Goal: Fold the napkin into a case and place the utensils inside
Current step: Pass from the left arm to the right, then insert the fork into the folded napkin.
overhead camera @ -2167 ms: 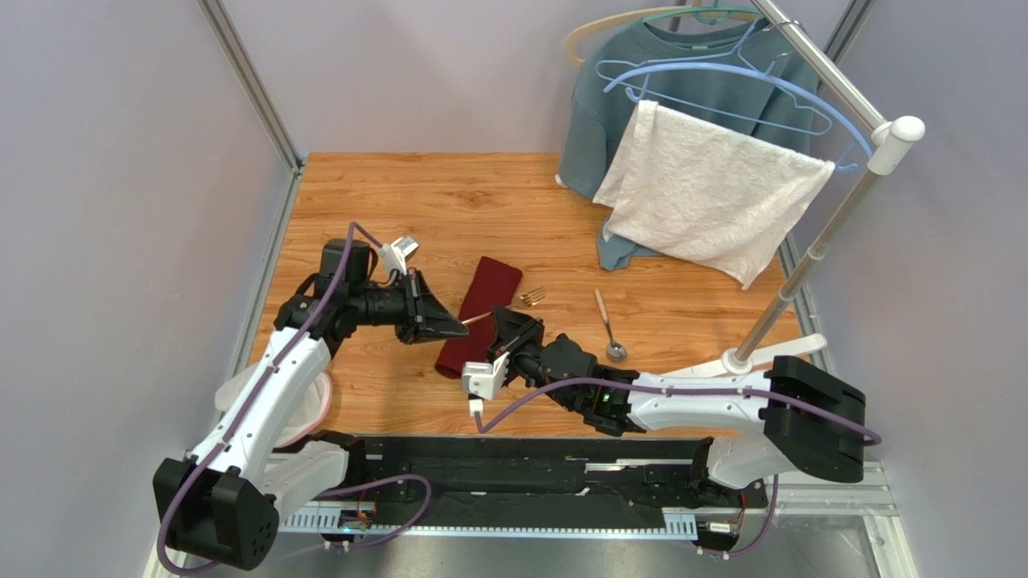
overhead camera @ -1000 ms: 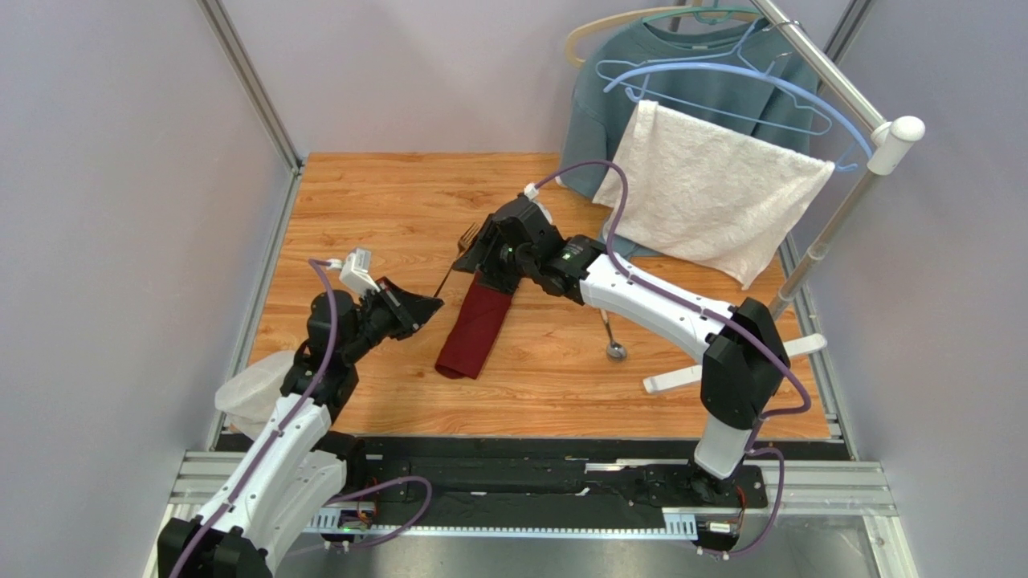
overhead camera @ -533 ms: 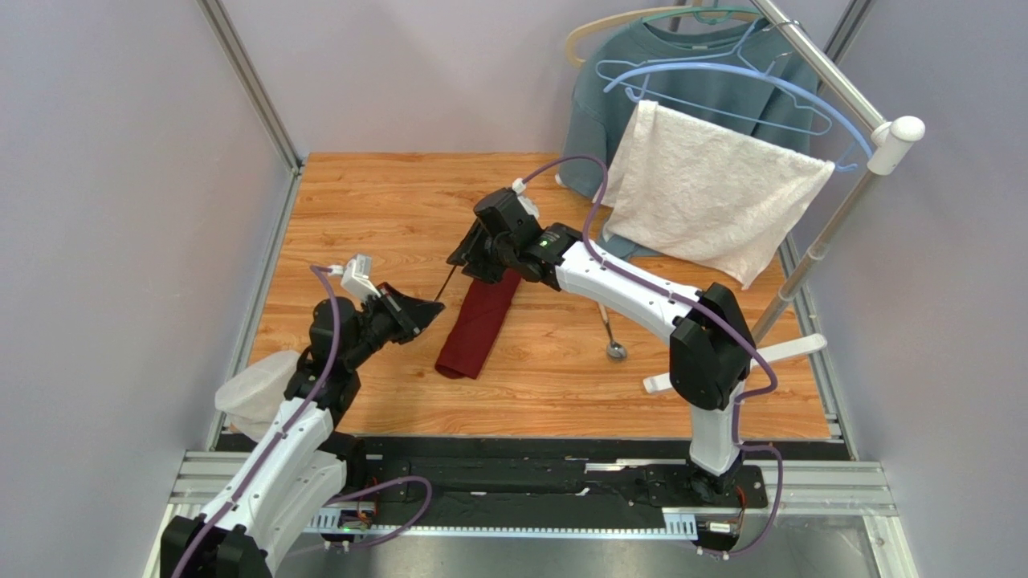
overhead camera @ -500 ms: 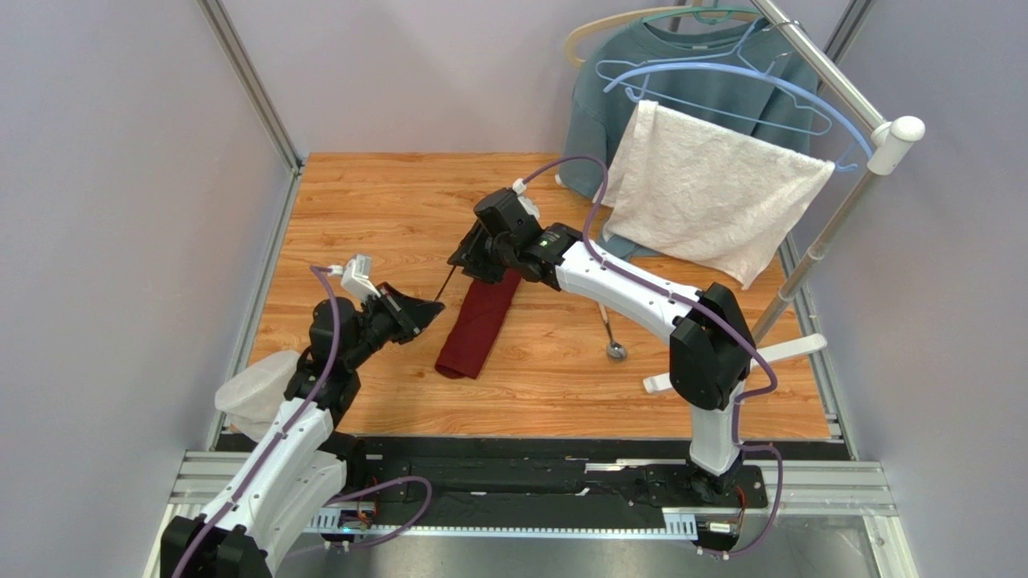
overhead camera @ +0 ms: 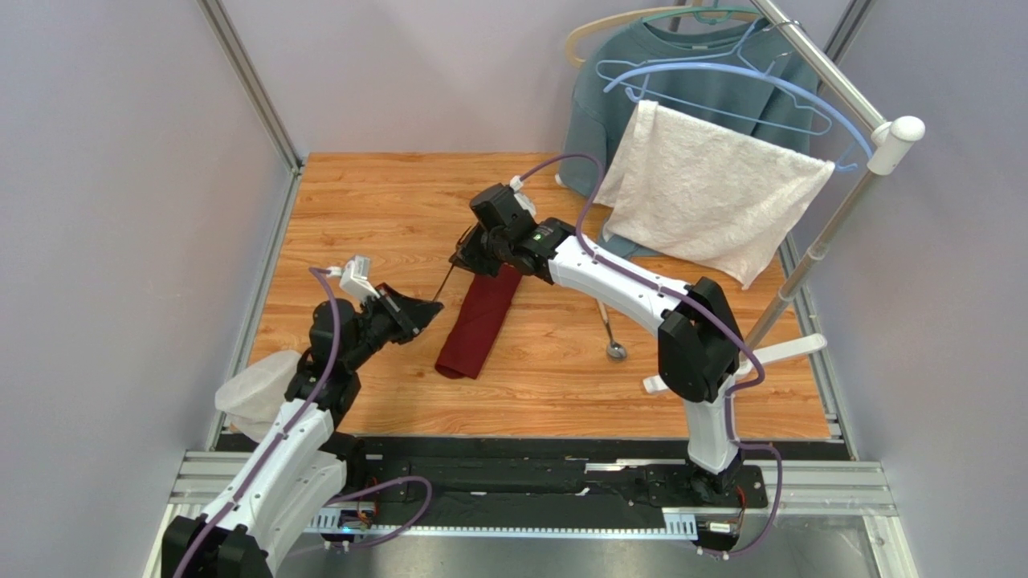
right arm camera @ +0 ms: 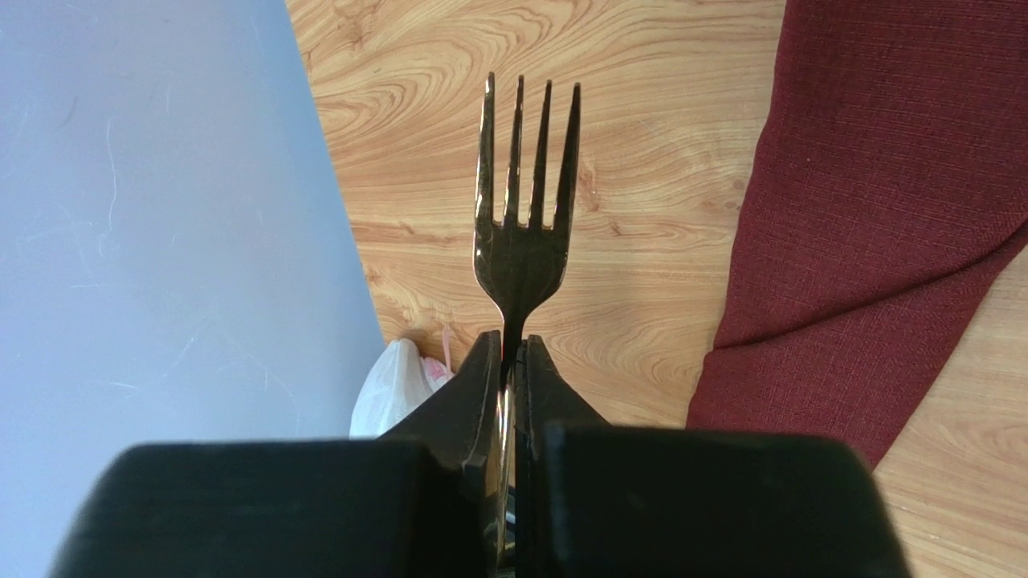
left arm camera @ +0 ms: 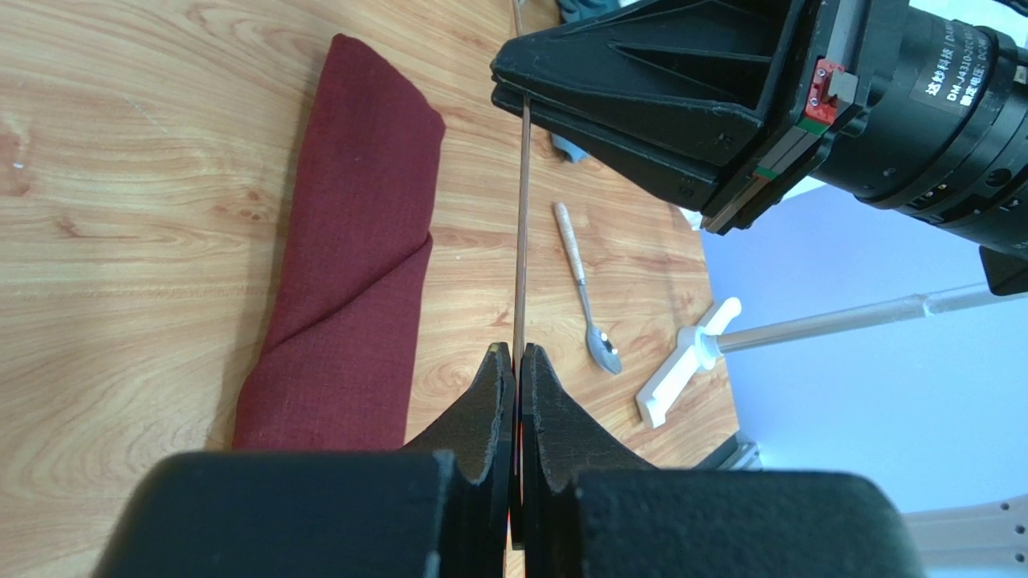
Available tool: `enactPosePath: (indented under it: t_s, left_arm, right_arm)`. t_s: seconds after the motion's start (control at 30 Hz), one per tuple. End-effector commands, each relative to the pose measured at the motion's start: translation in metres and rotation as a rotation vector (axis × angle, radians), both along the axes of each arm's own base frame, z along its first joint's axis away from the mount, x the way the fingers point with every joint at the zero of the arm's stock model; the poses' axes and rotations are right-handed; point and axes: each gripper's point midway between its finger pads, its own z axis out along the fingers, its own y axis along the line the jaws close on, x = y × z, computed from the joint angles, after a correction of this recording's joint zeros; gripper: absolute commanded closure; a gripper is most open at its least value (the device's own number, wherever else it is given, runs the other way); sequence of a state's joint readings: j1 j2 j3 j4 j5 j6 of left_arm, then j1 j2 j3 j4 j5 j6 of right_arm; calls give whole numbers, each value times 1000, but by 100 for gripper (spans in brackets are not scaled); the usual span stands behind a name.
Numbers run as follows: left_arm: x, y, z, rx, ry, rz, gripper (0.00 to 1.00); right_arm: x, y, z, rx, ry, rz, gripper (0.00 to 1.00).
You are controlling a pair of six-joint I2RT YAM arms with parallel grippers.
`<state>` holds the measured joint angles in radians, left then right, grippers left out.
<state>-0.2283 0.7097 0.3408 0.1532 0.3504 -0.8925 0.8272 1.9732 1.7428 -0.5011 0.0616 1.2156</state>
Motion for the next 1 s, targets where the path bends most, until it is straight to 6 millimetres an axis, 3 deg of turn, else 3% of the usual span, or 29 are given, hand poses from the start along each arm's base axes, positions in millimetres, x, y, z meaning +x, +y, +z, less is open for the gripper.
enactPosePath:
  t_s: [0.0,0.03,0.17,0.3,0.33,0.4,0.43,0.53,0.97]
  left_arm:
    - [4,5,16,34,-8,24,76]
    - [-6,13,-11,106,124,40,69]
    - [-10,30,-24,195,238,108,67]
    - [-8,6,-34,90,236,5,92]
    - [-8,2,-48,88,291,-11,95]
    - [-6,-7,-55,80,309,-69,98]
    - [-5,-9,-70,96,359,-86,100]
    - [-4,-13,-89,98,418,-109,100]
    - [-14,-8,-121,121,460,-96,100]
  right_arm:
    - [25,-16,4,-41,-47,-46,100]
    - [30,-25,0,-79,-52,-61,100]
    - [46,-56,-13,-220,-94,-59,100]
    - [60,-78,-25,-375,-160,-87,100]
    - [66,-83,-28,-409,-176,-107,100]
    - [73,-86,-33,-447,-190,-110,100]
    - [79,-86,-29,-458,-212,-110,100]
    - [87,-87,-40,-506,-211,-115,100]
    - [94,-90,-64,-560,-178,-154,100]
